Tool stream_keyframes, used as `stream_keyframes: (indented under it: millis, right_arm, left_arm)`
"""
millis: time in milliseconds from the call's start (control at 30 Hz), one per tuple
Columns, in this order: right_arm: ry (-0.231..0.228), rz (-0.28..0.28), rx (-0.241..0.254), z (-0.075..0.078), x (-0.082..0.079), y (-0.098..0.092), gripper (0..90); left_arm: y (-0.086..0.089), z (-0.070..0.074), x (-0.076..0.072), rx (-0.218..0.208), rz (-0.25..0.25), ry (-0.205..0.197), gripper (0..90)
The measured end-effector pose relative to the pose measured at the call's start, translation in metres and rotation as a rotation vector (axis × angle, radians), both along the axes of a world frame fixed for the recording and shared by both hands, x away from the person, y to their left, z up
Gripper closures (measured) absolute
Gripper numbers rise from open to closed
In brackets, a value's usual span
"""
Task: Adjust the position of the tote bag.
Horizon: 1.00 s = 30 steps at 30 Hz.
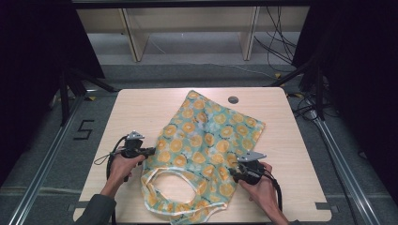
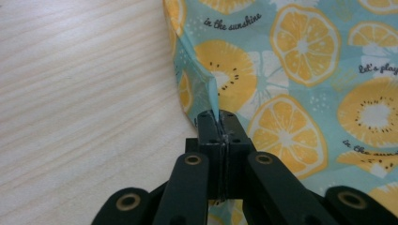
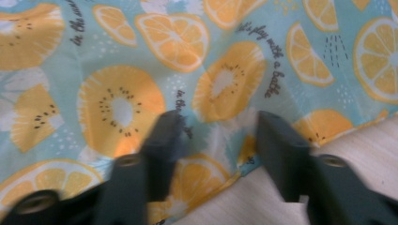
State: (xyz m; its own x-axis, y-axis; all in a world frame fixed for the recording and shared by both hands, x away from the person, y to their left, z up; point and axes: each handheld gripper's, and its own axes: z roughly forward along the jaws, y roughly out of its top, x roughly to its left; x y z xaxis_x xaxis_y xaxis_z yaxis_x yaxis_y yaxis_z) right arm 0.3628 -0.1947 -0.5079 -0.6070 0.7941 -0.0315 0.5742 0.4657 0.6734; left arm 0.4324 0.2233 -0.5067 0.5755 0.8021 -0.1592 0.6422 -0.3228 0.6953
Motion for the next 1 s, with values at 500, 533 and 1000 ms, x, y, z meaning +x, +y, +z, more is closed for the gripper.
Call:
stream_keyframes:
  millis: [500,533,1000]
  right_arm:
    - [-0.011,0.076,-0.009,0.003,0.029,-0.015,90.0]
    - [-0.014,0.080,-0.024,0.004,0.032,-0.017,90.0]
    - [-0.019,0.018,-0.046,0.006,0.061,-0.044,90.0]
  left_arm:
    - [-0.013,0.002,-0.020,-0.022,-0.085,0.017,89.2]
    - [-0.017,0.001,-0.022,-0.038,-0.087,0.013,89.1]
    - [-0.053,-0.001,-0.050,-0.043,-0.198,0.022,89.1]
